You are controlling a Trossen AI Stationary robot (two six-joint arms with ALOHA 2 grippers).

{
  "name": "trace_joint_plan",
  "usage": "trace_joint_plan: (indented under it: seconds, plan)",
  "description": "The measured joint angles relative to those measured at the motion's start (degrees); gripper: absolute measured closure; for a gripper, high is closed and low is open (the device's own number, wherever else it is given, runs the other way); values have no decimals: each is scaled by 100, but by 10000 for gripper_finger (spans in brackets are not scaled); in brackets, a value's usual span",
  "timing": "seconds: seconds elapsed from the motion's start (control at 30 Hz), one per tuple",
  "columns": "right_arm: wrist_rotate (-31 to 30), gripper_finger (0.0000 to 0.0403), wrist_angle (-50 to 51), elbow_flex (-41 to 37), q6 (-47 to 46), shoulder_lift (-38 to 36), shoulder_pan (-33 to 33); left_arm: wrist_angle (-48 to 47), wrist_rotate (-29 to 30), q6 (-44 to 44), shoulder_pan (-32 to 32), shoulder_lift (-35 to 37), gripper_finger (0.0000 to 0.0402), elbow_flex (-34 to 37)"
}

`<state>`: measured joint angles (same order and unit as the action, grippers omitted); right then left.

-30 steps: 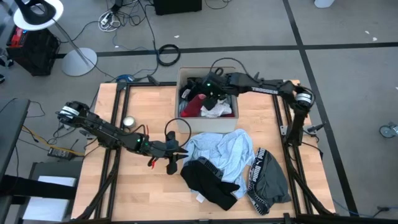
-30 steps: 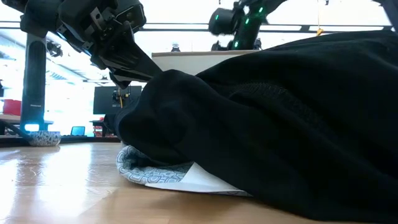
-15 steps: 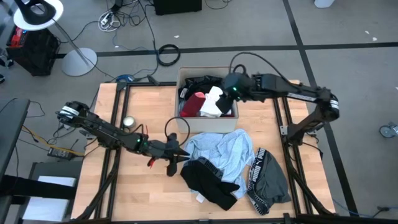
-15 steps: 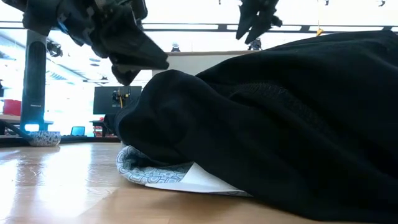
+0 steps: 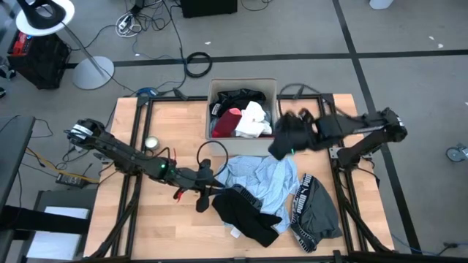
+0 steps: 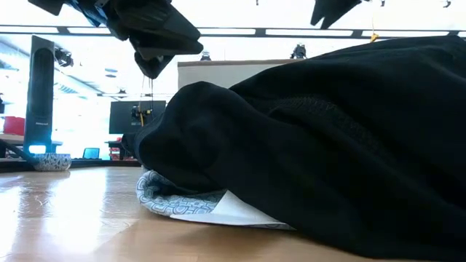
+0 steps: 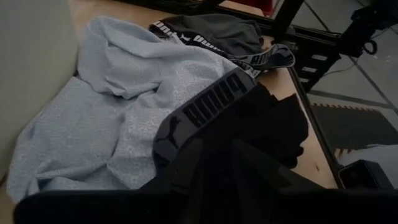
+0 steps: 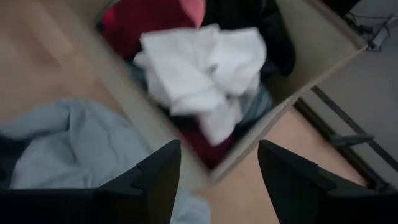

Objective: Sort clothes
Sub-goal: Put the black underwear into the white laundry bin

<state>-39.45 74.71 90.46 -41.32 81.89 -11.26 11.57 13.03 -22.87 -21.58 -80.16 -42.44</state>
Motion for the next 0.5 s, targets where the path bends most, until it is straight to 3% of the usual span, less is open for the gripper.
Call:
trace_joint_plan:
  seconds: [0.33,0.5]
  plan:
    - [-454,187,-207,-1863,-2719,-248,-1901,145,-29,-630,74,-807,312,-7]
    - [-490,187,-761,-2642,-3909,-237,-2528,899,-36,-677,177,-1190,312,-9]
